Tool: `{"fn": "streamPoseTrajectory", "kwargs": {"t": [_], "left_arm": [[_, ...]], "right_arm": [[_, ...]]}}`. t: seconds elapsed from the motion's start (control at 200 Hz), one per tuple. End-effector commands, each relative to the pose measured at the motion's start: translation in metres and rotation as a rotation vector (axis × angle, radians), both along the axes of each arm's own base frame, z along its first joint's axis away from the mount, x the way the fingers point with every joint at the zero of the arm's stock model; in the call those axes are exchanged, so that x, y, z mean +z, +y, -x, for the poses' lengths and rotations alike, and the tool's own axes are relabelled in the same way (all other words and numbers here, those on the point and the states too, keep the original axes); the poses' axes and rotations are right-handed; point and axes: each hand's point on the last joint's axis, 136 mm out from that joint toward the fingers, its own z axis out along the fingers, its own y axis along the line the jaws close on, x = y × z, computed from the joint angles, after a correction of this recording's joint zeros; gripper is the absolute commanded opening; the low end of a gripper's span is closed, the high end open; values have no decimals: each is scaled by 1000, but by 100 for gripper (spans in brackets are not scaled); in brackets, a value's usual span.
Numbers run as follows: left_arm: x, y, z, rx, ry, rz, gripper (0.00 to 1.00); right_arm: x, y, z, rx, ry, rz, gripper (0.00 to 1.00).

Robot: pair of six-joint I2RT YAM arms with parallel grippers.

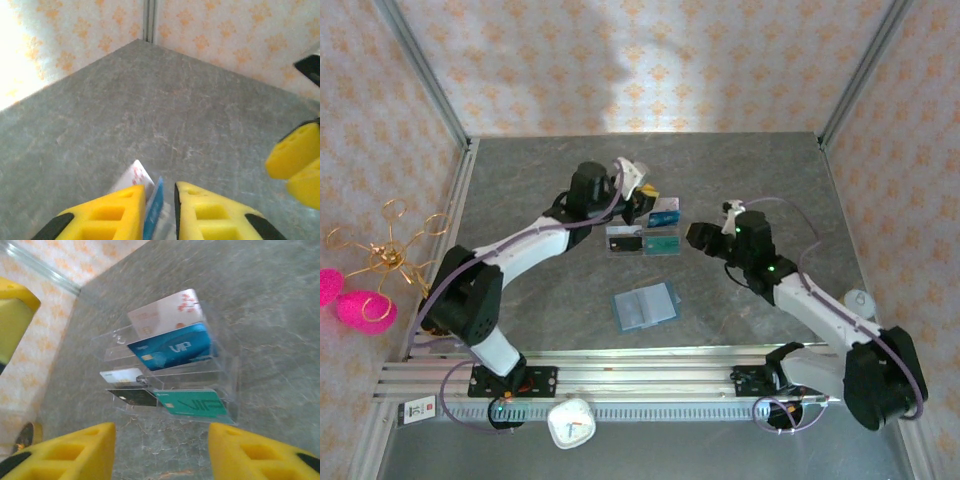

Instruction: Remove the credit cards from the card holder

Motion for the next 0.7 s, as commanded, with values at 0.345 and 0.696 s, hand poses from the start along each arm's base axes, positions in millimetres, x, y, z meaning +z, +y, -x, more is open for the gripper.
{"fn": "streamPoseTrajectory", "kwargs": {"t": [0.345,0.696], "left_arm": [[31,53,63,226,102,410,32],[37,68,76,264,79,389,33]], "right_arm": [[-26,84,-32,148,32,107,48],[-48,100,-59,98,72,139,48]]}}
